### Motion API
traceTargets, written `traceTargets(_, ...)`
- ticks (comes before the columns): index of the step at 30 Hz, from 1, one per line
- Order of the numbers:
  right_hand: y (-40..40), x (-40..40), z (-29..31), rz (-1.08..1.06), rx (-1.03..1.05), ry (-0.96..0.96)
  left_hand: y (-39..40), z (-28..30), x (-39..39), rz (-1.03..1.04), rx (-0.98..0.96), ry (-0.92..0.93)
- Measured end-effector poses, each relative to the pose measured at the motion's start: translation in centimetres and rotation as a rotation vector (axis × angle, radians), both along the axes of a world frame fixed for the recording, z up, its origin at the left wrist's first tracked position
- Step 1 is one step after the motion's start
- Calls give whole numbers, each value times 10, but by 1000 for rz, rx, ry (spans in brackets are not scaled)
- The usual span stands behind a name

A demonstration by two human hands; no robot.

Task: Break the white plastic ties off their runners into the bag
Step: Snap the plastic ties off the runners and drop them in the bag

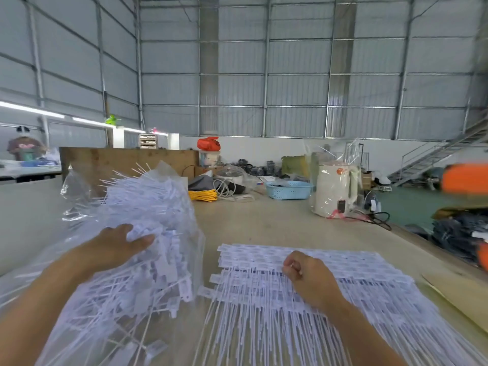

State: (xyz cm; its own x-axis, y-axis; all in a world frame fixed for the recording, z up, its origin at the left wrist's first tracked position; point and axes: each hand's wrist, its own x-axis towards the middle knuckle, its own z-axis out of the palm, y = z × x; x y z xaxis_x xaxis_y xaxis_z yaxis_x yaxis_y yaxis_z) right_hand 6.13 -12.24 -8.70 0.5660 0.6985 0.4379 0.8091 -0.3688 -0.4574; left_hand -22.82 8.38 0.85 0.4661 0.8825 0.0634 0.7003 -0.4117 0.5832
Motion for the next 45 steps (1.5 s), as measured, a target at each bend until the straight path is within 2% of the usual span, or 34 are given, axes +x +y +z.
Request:
traceTargets(1,1,-3,1,6,-35,-41,-4,2,-6,-24,23,40)
traceTargets(5,4,-9,3,24,-128,-114,-12,-2,-16,24,290,437)
traceTargets(10,1,-10,4,14,-77,-91,-18,-43,-3,-23,258,670)
traceTargets(14,1,-10,3,12,-69,-54,-16,-60,11,76,304,624)
traceTargets(17,2,-23,15,-12,2,-113,-17,-57,12,71,345,642)
traceTargets(19,6,-46,30,96,113,-166,-19,-53,8,21,377,636)
traceTargets(21,11,-81,44,333,126,-204,-21,-52,-2,-60,452,611)
traceTargets(23,17,-121,48,586,-13,-207,-23,-56,-14,-206,511,603)
traceTargets(25,25,-150,41,749,-199,-218,-28,-63,-25,-359,556,644)
traceTargets(29,35,-171,27,798,-418,-402,-28,-72,-30,-443,578,660)
traceTargets(33,35,-173,29,818,-472,-389,-20,-73,-17,-433,605,689)
traceTargets(36,31,-174,41,839,-566,-243,-9,-73,-3,-386,656,749)
traceTargets(41,15,-159,77,897,-549,56,17,-75,3,-219,840,770)
traceTargets(45,16,-157,73,897,-629,102,15,-79,8,-202,831,751)
